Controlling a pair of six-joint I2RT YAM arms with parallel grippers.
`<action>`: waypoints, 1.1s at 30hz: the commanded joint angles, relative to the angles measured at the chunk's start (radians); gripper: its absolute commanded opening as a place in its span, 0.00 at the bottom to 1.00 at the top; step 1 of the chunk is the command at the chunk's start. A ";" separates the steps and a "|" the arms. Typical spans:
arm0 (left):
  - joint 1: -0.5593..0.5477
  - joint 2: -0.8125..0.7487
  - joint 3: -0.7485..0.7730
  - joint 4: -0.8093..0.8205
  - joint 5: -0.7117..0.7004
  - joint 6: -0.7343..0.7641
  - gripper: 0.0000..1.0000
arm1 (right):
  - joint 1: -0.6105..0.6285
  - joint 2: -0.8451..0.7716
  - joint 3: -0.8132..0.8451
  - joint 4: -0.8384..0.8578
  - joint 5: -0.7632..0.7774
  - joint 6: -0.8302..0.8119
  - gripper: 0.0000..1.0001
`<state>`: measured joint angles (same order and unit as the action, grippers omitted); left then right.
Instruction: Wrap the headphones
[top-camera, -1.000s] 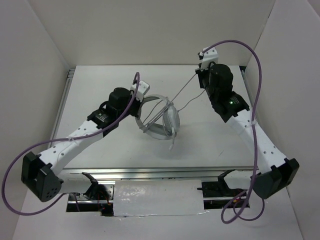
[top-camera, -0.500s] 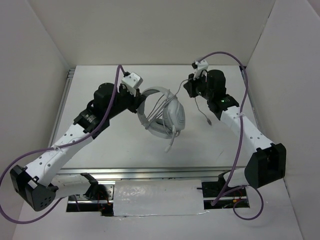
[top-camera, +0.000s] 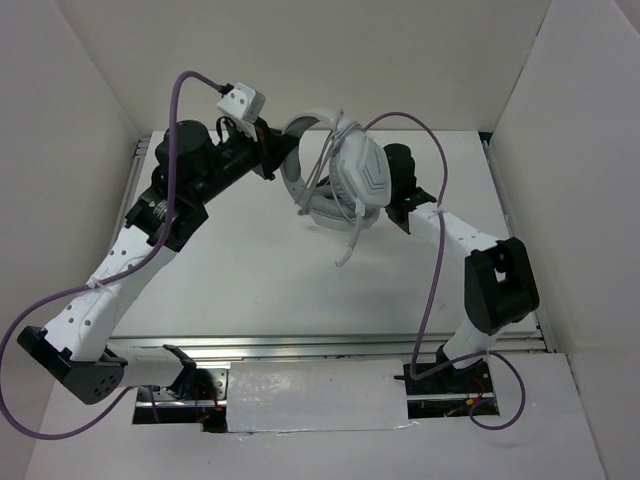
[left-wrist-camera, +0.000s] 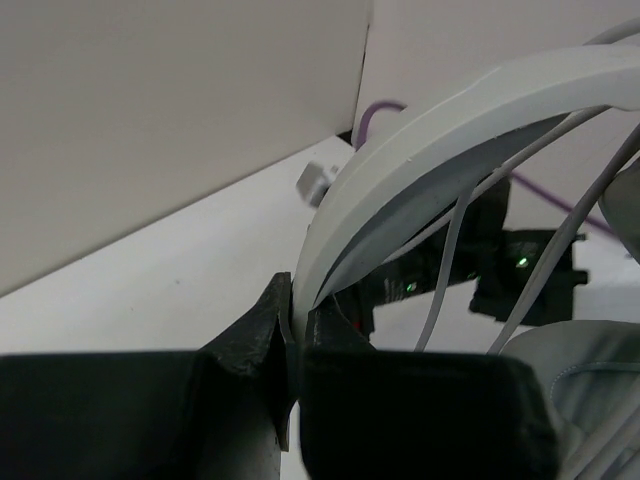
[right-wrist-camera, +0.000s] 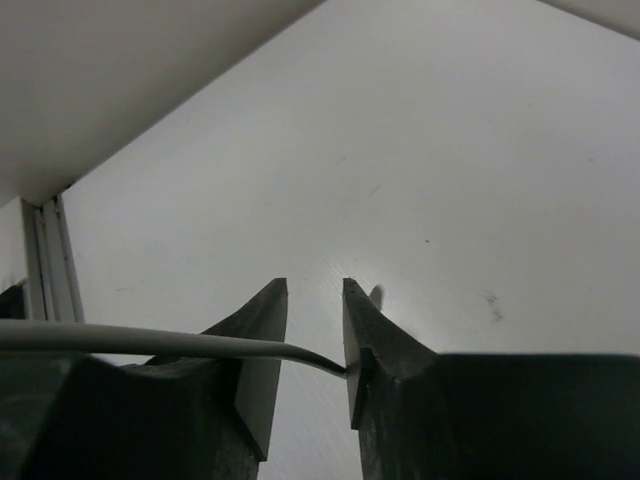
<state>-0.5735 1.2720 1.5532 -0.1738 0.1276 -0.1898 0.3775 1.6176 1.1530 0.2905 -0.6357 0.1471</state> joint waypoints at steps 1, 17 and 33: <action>0.003 0.003 0.117 0.080 0.020 -0.079 0.00 | 0.038 0.054 0.053 0.177 -0.081 0.063 0.38; 0.006 0.027 0.283 0.043 -0.098 -0.079 0.00 | 0.144 0.278 0.064 0.394 -0.093 0.224 0.46; 0.009 0.050 0.303 0.059 -0.313 -0.108 0.00 | 0.228 0.170 -0.173 0.518 -0.055 0.290 0.07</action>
<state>-0.5716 1.3289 1.8046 -0.2466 -0.0834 -0.2184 0.5995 1.8725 1.0214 0.6914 -0.7109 0.4065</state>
